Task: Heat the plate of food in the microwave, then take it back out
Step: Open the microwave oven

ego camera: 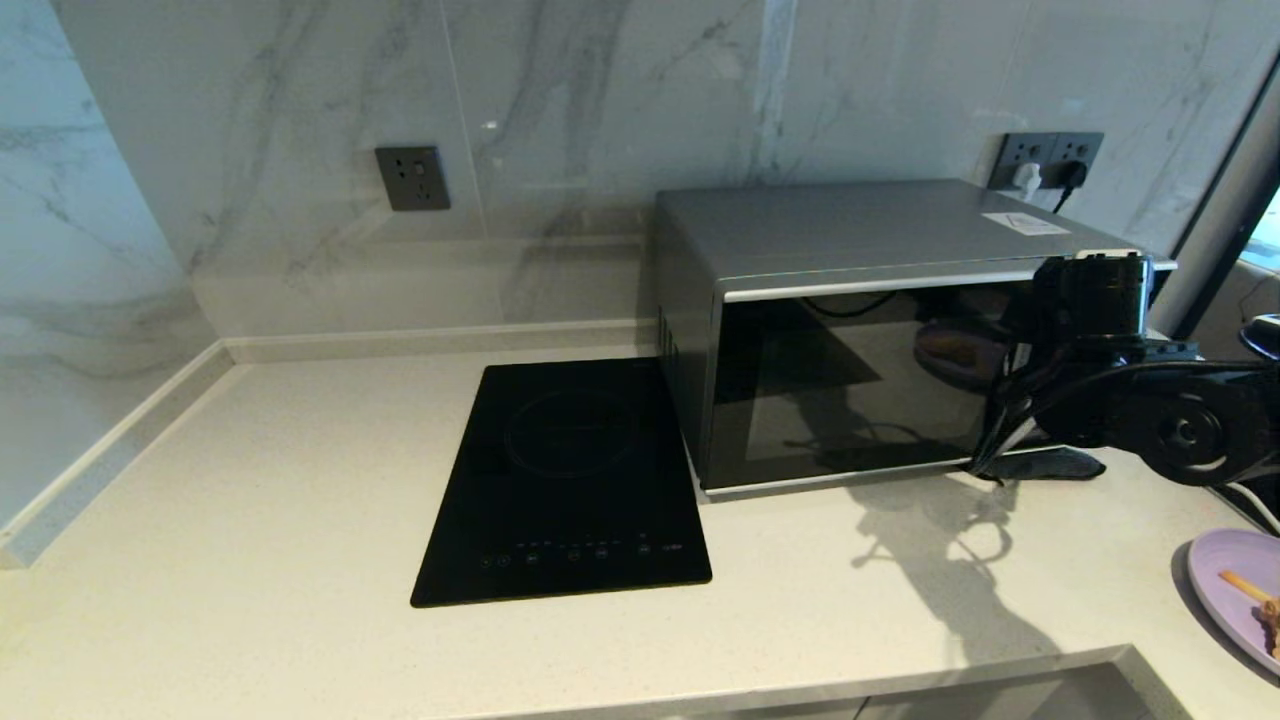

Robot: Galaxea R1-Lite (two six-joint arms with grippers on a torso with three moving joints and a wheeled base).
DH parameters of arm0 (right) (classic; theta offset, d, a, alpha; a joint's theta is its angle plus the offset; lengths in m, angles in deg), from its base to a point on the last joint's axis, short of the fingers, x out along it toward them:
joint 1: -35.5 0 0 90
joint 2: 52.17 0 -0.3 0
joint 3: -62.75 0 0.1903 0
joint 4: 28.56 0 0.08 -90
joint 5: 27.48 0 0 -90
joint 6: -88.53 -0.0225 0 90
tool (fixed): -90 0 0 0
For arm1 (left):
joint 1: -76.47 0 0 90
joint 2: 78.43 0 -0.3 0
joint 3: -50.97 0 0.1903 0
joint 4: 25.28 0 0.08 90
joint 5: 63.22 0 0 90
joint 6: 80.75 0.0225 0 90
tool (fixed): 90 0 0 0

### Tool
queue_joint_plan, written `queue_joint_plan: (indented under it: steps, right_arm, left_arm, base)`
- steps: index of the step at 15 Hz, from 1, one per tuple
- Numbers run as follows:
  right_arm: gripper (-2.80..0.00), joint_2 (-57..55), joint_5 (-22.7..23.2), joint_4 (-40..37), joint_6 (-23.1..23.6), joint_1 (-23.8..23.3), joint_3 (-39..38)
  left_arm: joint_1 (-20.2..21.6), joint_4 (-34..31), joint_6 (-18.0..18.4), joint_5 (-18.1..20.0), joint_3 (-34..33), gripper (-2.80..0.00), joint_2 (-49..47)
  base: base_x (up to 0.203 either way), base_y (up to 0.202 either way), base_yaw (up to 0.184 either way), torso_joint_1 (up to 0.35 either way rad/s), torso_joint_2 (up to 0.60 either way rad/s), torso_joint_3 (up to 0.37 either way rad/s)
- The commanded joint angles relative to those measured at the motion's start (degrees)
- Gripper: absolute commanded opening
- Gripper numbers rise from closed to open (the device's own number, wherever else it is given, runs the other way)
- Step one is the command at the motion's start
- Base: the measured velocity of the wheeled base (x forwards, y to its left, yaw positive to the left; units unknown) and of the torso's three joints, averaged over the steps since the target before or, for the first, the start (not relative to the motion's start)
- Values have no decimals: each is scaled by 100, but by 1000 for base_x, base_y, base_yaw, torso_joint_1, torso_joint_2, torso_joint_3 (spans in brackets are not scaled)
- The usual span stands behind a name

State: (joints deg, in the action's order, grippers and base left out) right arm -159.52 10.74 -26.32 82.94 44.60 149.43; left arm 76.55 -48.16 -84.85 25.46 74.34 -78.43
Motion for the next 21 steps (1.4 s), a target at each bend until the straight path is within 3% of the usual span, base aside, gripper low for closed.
queue_joint_plan:
  steps: [1, 9, 16, 17, 18, 21]
  right_arm:
    - [0, -190, -25, 11, -2, -8, 161]
    - [0, -432, 18, 7, 36, -509, 391]
    - [0, -462, 45, 24, 20, -584, 415]
    - [-201, -471, 45, 24, 15, -584, 418]
    - [-280, -465, 54, 19, 30, -584, 401]
    - [-280, -422, 194, 24, 16, -534, 358]
  left_arm:
    - [1, 4, -3, 0, 0, -280, -9]
    - [1, 4, -3, 0, 0, -280, -9]
    - [1, 4, -3, 0, 0, -280, -9]
    - [1, 4, -3, 0, 0, -280, -9]
    - [1, 4, -3, 0, 0, -280, -9]
    - [1, 4, -3, 0, 0, -280, -9]
  base:
    - [0, 0, 0, 0, 0, 0]
    - [0, 0, 0, 0, 0, 0]
    - [0, 0, 0, 0, 0, 0]
    - [0, 0, 0, 0, 0, 0]
    - [0, 0, 0, 0, 0, 0]
    - [0, 0, 0, 0, 0, 0]
